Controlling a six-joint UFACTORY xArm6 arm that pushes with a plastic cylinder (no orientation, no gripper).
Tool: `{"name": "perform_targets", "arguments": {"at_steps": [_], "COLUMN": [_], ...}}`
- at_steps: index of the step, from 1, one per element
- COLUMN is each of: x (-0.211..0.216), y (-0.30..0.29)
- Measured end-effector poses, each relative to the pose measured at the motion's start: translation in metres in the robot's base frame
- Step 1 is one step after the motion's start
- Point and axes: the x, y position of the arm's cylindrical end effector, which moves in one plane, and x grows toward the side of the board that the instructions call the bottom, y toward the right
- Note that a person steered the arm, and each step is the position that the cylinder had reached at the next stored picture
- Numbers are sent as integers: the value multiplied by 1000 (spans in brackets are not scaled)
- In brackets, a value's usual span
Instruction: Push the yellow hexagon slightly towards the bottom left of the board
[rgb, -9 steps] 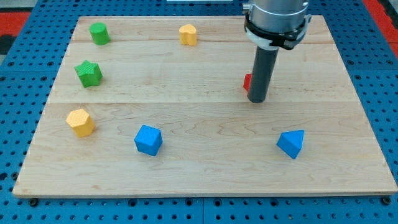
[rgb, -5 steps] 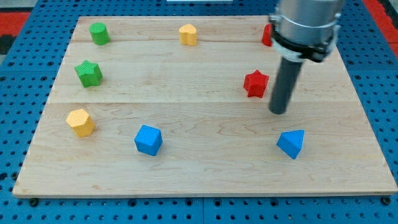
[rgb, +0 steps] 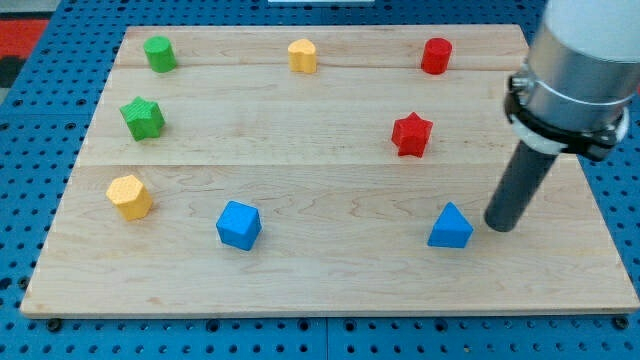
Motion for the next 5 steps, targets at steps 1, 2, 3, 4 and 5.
{"name": "perform_targets", "arguments": {"at_steps": [1, 2, 3, 4, 5], "x": [46, 40, 5, -30, -38], "y": [-56, -143, -205, -214, -276]}}
